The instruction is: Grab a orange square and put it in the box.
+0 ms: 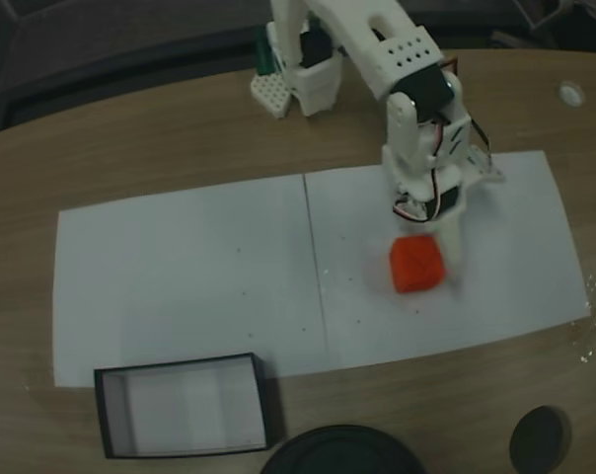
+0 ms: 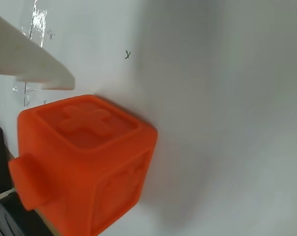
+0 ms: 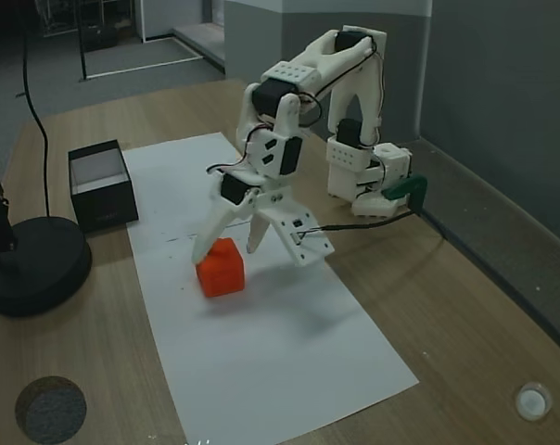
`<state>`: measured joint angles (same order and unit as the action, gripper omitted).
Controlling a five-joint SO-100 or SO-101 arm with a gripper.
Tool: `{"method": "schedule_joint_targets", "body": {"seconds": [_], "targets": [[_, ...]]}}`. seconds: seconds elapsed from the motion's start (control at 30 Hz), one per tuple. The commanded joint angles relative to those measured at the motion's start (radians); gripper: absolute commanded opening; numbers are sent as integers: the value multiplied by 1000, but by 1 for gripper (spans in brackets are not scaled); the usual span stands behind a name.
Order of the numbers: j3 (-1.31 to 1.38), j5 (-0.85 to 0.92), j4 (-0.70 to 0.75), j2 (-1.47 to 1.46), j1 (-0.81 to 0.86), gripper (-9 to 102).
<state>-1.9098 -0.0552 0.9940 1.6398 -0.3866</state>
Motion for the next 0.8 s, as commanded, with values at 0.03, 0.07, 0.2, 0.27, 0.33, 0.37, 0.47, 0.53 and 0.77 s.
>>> {"method": "schedule_joint_targets", "body": {"seconds": [0.03,0.07,0.2,0.27,0.33,0.37,0.47,0.53,0.77], "targets": [[110,3,-12,-67,61,40],[114,5,-15,-78,71,40],[124,37,-11,-104,86,38],[123,37,-8,-101,86,29],[123,31,-8,-95,87,18],[126,34,-6,-94,87,15],[126,32,-5,-89,84,14],[132,29,-5,-87,91,14],[423,115,126,-87,314,14]]}}
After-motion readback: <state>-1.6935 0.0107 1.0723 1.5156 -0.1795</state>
